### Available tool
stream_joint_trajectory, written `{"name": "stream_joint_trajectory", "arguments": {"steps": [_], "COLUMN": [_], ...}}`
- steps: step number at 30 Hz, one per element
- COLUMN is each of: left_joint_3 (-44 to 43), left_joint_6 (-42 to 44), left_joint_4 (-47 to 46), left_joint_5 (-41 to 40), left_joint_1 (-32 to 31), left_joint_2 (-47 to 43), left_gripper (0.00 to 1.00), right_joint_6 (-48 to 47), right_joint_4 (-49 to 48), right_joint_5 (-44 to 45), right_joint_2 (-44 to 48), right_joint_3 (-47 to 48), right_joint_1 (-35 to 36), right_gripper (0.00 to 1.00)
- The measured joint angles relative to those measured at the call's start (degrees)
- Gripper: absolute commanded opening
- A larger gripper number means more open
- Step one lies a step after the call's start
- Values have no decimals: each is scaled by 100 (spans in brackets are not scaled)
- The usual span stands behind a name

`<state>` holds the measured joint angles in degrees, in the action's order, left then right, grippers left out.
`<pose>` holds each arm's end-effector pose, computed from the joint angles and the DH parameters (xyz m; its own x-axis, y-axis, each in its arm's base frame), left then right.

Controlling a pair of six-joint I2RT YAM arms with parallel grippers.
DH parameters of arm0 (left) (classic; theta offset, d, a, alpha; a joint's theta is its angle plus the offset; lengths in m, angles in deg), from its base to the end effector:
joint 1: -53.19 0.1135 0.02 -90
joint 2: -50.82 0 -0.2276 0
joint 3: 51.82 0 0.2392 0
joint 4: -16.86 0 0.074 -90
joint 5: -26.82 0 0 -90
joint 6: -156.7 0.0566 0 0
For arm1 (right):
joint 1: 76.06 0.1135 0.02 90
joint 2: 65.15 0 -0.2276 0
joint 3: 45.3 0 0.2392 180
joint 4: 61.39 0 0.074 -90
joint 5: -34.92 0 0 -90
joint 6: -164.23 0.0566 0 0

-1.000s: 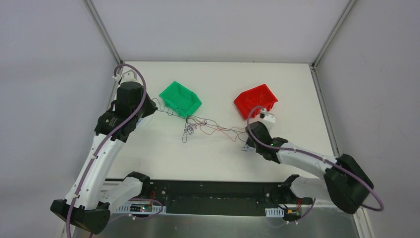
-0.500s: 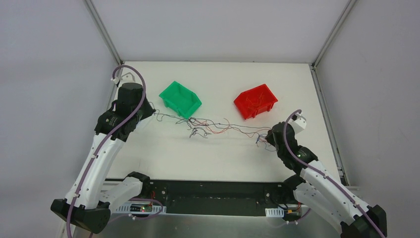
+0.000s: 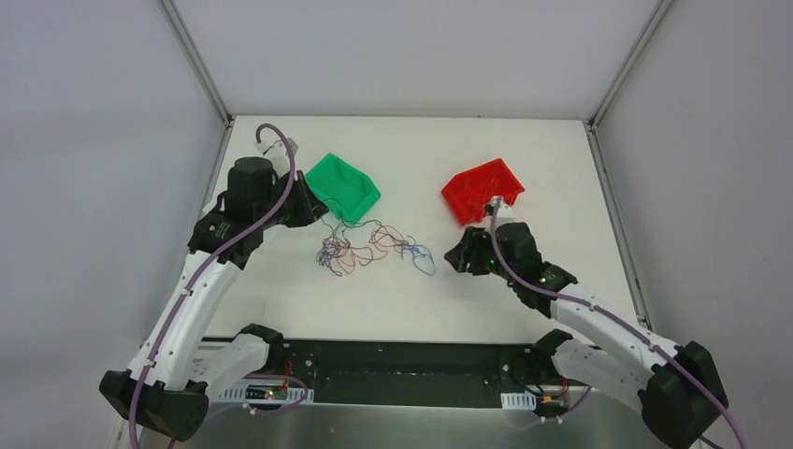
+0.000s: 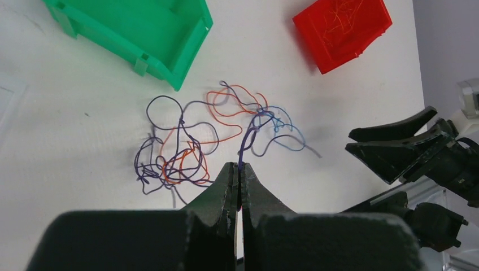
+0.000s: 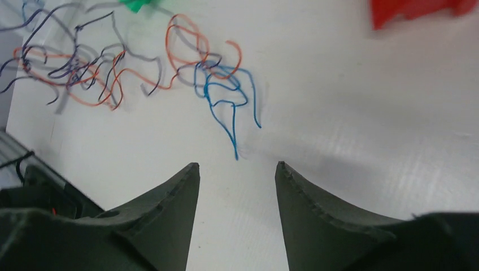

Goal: Untangle the cables

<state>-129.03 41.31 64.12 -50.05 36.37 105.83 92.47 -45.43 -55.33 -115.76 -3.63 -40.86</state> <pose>0.2144 -0.0783 0.3357 -0.5716 -0.2634 -0.7771 0.2587 0.8409 -0.4753 0.1881 0.1330 0.1972 -0.5082 0.0245 -0.8609 -0.4428 0.8499 0.2856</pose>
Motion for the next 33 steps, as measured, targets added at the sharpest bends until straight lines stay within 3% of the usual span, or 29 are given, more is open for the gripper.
{"name": "stream_joint_trajectory", "arguments": {"steps": [9, 17, 25, 33], "left_joint_3": [28, 28, 15, -212], "left_joint_6": [184, -33, -221, -420], "left_joint_4": [-120, -214, -260, -295], "left_joint_5": [286, 289, 363, 623], "left_joint_1": [0, -2, -7, -9], "left_joint_2": [-199, -219, -219, -219], "left_gripper": [0, 0, 0, 0], "right_joint_6": [-890, -973, -1040, -1392], "right_joint_4": [-1331, -2347, -2780, -3029], "right_joint_5": [-1021, -1237, -1176, -765], "right_joint_2": [-1814, -2981, -3971, -4699], "right_joint_3": [999, 1746, 2439, 2848], "right_joint_1": [1130, 1832, 2271, 2273], "right_gripper": [58, 56, 50, 69]}}
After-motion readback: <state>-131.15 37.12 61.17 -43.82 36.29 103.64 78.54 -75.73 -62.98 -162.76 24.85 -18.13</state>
